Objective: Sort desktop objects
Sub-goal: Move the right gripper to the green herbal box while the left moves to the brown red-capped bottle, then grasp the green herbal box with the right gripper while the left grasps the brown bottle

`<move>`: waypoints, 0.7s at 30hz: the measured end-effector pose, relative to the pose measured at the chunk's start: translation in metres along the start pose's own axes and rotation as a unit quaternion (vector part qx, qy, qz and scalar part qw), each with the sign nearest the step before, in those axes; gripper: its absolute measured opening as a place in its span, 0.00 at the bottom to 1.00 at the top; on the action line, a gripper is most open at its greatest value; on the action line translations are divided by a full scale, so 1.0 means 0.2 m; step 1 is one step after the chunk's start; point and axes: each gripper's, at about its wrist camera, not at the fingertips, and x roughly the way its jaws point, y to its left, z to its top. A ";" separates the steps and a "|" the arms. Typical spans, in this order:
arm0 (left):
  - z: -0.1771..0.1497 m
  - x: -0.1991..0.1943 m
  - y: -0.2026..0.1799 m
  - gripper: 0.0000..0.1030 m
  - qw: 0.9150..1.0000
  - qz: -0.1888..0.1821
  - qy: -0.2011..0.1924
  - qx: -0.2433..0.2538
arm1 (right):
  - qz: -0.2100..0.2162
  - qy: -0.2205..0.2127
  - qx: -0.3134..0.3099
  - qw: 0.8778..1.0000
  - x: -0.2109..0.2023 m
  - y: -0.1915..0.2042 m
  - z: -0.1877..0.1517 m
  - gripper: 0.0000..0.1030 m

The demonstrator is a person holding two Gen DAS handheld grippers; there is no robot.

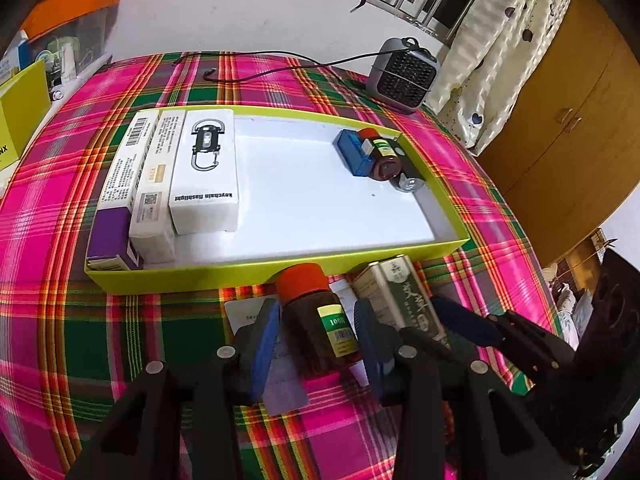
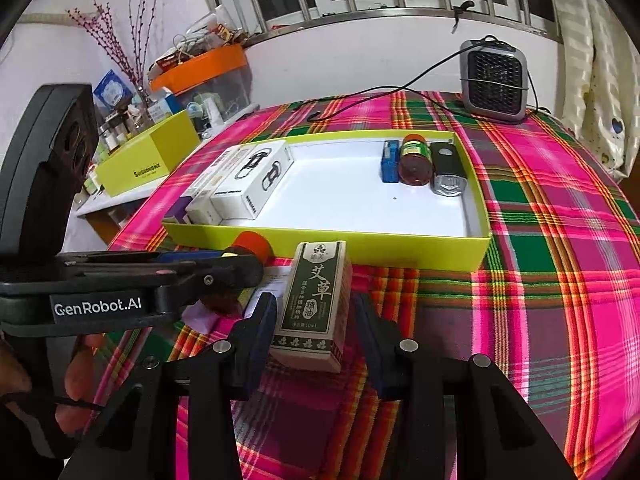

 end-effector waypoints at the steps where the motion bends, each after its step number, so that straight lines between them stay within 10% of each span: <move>1: 0.00 0.00 0.00 0.38 1.000 0.002 -0.001 0.002 | -0.001 0.000 0.001 1.000 0.00 0.00 0.00 0.41; 21: -0.11 -0.03 -0.07 0.34 0.996 0.044 -0.026 0.068 | -0.036 -0.001 -0.029 0.999 -0.08 -0.04 -0.04 0.39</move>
